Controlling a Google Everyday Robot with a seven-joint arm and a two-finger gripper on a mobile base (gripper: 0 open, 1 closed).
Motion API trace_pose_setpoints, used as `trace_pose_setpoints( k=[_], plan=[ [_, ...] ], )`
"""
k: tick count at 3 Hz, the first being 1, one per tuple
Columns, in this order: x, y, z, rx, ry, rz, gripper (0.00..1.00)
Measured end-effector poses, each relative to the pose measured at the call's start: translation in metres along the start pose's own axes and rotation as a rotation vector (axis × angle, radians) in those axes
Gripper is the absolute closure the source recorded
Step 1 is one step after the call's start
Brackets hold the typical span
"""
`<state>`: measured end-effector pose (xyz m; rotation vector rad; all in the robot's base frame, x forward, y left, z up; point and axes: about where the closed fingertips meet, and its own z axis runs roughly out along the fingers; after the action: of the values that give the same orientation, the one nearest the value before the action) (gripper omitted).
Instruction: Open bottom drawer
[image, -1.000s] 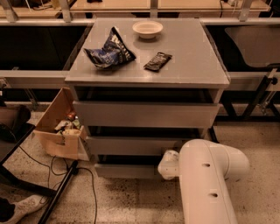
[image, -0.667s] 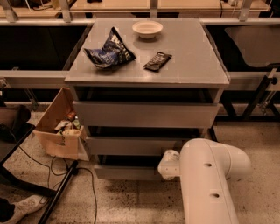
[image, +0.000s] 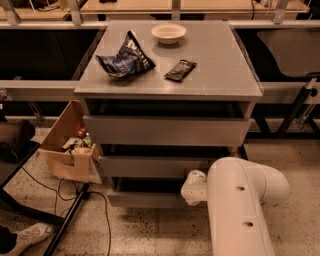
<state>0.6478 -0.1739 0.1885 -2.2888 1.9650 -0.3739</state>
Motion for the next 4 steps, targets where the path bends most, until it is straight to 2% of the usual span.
trace_pose_setpoints(
  k=[1, 4],
  plan=[
    [0.004, 0.007, -0.007, -0.018, 0.001, 0.037, 1.00],
    [0.022, 0.035, -0.020, -0.070, 0.030, 0.090, 1.00]
  ],
)
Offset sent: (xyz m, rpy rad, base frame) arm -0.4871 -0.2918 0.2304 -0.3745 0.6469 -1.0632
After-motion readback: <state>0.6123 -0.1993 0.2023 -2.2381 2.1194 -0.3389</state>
